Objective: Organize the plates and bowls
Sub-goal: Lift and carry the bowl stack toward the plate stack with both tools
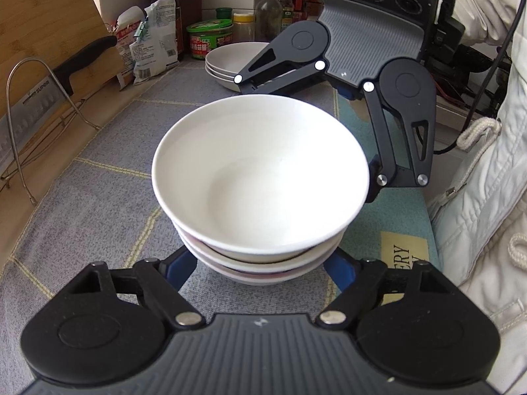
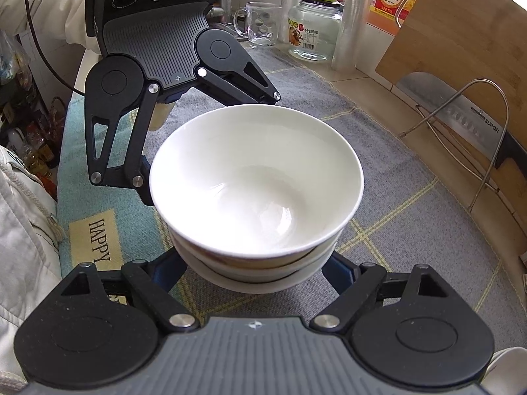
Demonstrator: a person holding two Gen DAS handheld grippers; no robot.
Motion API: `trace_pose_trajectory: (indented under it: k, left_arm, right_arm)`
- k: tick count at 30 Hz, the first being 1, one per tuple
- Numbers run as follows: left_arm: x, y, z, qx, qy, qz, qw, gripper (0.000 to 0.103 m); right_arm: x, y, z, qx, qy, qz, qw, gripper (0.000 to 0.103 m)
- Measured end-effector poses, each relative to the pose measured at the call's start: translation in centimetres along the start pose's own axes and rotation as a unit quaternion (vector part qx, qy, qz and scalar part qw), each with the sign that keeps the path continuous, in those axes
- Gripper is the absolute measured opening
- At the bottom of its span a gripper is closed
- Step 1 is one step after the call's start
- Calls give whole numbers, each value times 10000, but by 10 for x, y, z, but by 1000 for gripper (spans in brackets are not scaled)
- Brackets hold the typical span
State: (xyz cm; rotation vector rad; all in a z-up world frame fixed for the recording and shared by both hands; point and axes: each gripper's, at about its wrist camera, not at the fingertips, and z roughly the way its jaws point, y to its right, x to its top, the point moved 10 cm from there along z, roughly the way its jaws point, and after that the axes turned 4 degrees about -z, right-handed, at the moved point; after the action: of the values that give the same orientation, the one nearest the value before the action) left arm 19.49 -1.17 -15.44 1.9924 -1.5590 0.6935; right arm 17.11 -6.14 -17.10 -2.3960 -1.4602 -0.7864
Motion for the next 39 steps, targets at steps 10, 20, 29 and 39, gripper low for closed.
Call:
trace_pose_trajectory:
  k: [10, 20, 29, 39]
  left_arm:
    - [1, -4, 3, -198, 12, 29, 9998, 84]
    - [0, -3, 2, -162, 5, 36, 9999, 84]
    - [4, 9, 3, -180, -43, -52, 9998, 84]
    - [30, 17, 13, -67, -13, -20, 10000, 84]
  right_arm:
    - [1, 1, 0, -9, -50, 65, 10000, 91]
    - [0, -1, 0, -110, -54, 95, 9999, 91]
    - [-3, -3, -6, -8, -97, 133, 9999, 91]
    - [-13, 6, -32, -48, -32, 100, 9999, 91]
